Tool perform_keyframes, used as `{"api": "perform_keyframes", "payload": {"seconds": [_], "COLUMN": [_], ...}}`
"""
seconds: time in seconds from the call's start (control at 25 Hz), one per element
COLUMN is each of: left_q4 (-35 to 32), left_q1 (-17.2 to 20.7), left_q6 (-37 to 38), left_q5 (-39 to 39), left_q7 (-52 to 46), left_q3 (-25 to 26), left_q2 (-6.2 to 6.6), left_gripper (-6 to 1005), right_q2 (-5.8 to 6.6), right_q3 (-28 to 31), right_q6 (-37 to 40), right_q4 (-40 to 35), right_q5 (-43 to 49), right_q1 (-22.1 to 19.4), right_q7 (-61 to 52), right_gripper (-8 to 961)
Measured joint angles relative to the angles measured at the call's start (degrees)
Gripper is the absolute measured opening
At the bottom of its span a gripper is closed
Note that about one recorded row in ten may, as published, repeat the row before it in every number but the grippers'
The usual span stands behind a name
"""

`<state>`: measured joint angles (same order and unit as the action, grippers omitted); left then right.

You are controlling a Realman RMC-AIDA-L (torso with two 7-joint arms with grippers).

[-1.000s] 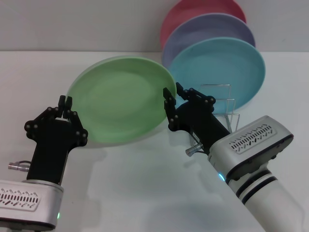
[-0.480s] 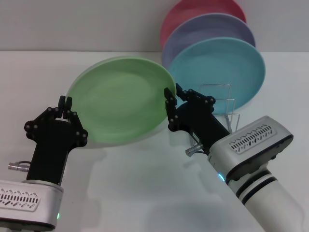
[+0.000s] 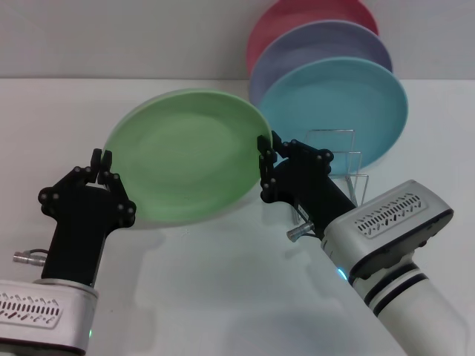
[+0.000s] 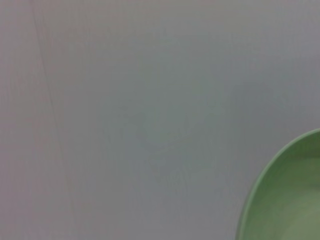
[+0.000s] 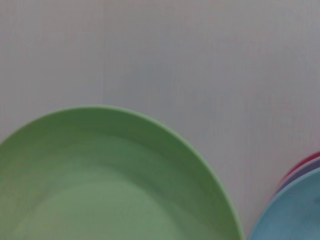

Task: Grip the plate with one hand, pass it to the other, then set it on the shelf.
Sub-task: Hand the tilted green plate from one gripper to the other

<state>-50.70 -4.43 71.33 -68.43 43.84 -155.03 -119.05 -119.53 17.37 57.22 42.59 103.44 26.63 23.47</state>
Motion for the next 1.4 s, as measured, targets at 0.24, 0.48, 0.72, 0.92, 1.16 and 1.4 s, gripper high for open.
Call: {"api": "perform_keyframes", "payload": {"seconds": [0.24,0.48,0.72,0.92,1.16,1.4], "left_q4": [0.0,0.0,0.0,0.0,0.0,0.0], "left_q1": [0.0,-0.2,-0.1,-0.2,-0.2,-0.4], "left_q6": [0.2,0.2,0.2,0.3,0.4,0.4], "left_q5": [-0.1,-0.2,-0.1,-0.1,0.0,-0.2], "left_q7": [0.0,0.0,0.0,0.0,0.0,0.0], "left_q3": [-0.4,-0.5,-0.5,-0.6,-0.6,-0.6], "left_q2": [-0.03,-0.05,-0.05,-0.04,-0.04,-0.05], "left_gripper": [31,32,32,31,32,32], "right_q2": [0.0,0.0,0.0,0.03,0.13,0.17], "right_q3": [0.0,0.0,0.0,-0.3,-0.6,-0.6], "right_q6": [0.0,0.0,0.1,0.9,1.5,1.5], "right_q4": [0.0,0.0,0.0,-0.1,-0.1,-0.2], "right_q5": [0.0,-0.2,0.0,0.0,0.0,0.0], "right_q1": [-0.1,-0.4,-0.8,-0.8,-0.8,-0.8], "right_q7": [0.0,0.0,0.0,0.0,0.0,0.0], "right_gripper": [91,72,52,44,32,26]}}
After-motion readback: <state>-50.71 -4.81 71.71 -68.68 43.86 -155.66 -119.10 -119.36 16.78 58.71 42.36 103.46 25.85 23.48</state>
